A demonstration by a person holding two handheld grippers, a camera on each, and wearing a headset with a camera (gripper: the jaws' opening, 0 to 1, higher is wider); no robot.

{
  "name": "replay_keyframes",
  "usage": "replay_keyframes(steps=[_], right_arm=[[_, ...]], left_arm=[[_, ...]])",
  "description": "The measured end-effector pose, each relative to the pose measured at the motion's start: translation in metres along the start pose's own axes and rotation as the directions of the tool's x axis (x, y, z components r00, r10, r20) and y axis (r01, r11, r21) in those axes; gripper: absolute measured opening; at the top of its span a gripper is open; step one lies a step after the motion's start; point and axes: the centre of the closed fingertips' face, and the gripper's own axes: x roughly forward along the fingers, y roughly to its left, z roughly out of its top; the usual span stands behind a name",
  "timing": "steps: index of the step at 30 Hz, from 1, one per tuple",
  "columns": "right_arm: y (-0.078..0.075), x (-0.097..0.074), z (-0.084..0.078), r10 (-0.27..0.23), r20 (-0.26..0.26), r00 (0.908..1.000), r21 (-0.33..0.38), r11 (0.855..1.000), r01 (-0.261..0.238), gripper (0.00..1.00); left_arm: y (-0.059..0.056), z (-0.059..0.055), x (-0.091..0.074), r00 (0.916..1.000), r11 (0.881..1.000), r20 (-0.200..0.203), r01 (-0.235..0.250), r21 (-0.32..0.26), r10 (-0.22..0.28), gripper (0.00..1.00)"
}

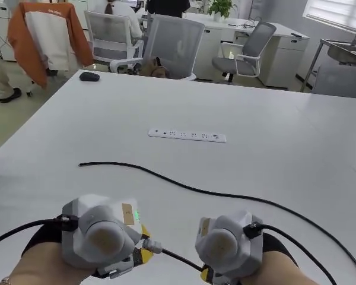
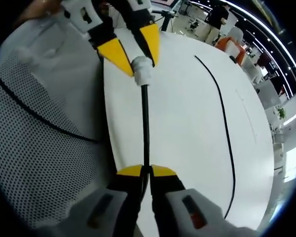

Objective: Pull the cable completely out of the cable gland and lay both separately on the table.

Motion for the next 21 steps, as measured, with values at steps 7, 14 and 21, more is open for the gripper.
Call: replay_keyframes(steps=[7,14,21], right_arm=[[-0.005,-0.001,-0.020,-0.015,-0.088,0.9960,0.050,0.999,0.020,0.03],[-0.014,-0.005,-0.016,-0.023,-0.033,0.9992,0.184,0.983,0.028,0.03],[-0.027,-0.012,0.004,-0.035,0.030,0.9989,0.198,0.980,0.029,0.03]], left_arm=[[0.007,-0.004,-0.003,0.9996,0.999,-0.007,-0.027,-0.026,0.027,0.17],[0.004,-0.005,0.000,0.9997,1.000,-0.017,-0.020,-0.008,0.020,0.17],[0.009,-0.006,-0.003,0.9995,0.999,-0.011,-0.029,-0.035,0.028,0.17]])
